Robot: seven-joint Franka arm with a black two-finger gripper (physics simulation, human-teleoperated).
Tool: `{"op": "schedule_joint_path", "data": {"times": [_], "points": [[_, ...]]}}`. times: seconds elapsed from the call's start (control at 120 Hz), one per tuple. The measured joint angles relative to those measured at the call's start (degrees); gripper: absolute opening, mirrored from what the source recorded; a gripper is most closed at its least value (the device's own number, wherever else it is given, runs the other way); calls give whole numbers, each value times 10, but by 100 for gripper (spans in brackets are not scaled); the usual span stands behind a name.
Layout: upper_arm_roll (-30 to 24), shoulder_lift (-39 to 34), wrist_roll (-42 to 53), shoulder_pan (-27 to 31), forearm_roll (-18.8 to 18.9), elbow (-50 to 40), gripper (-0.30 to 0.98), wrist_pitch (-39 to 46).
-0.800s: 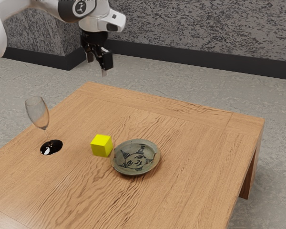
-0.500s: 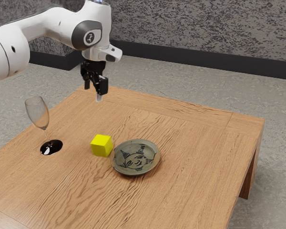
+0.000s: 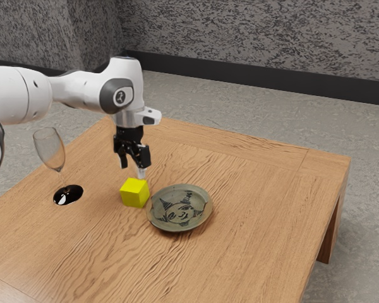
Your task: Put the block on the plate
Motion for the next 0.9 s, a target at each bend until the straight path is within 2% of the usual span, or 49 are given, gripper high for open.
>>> {"op": "schedule_joint_path", "data": {"times": [0.325,0.567,0.775,0.9], "points": [[35,44,-60,0,-32,-11,69,84],[42,47,-98,0,-57,-40,69,113],[46,68,-121,0,-62,-43,69,139],[46,73,-131,0,-60,-41,59,147]]}}
